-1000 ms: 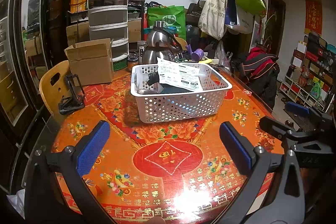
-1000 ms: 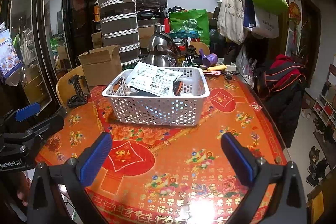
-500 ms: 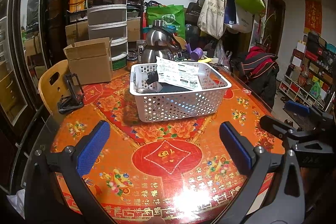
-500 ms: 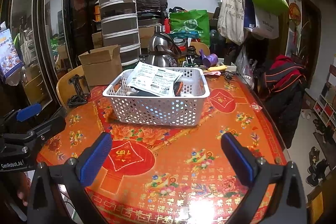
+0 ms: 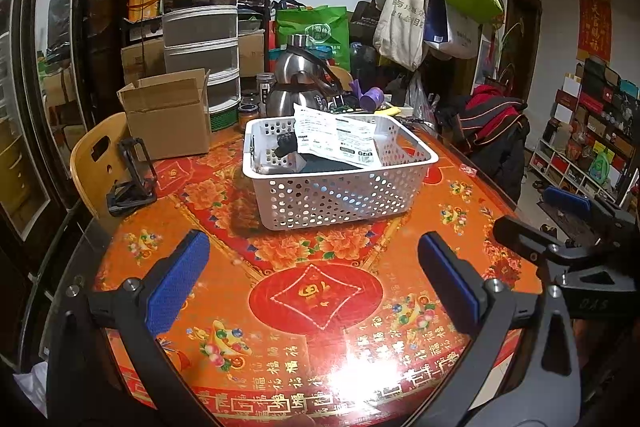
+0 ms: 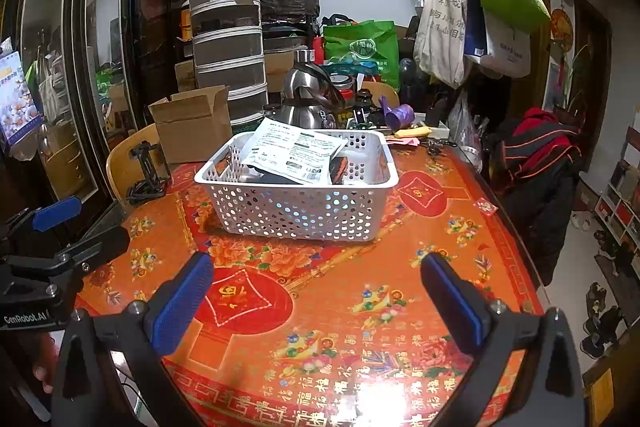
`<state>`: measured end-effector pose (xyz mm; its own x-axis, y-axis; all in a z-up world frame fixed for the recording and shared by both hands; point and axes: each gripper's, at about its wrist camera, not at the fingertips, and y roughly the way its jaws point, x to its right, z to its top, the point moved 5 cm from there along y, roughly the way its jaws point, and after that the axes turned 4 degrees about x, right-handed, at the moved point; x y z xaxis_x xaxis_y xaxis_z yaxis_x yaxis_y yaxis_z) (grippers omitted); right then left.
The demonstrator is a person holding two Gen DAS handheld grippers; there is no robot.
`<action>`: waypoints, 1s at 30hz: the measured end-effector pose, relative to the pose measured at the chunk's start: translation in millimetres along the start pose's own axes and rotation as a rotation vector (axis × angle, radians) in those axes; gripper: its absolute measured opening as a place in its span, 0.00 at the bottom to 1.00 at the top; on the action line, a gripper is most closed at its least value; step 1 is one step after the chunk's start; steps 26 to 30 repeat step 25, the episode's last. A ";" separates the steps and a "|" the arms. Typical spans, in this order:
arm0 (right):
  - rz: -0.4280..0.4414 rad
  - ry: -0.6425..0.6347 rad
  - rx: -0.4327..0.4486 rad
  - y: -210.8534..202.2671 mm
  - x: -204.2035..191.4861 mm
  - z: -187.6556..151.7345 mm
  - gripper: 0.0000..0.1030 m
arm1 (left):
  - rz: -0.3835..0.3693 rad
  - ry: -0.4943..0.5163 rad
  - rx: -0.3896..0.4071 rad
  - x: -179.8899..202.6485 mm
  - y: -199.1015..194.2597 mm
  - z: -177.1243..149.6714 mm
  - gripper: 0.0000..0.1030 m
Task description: Organize soft objects
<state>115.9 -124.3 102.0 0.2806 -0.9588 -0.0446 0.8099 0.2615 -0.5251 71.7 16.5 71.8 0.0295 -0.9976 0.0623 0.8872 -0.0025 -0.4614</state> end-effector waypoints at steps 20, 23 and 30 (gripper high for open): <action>-0.005 -0.002 0.000 -1.4 3.3 -1.1 1.00 | -0.018 0.014 -0.011 1.2 3.3 -2.3 1.00; -0.004 -0.002 0.001 -1.5 3.5 -1.1 1.00 | -0.021 0.014 -0.009 0.5 3.3 -2.2 1.00; -0.004 -0.002 0.003 -1.6 3.6 -1.0 1.00 | -0.018 0.016 -0.005 0.1 3.1 -1.4 1.00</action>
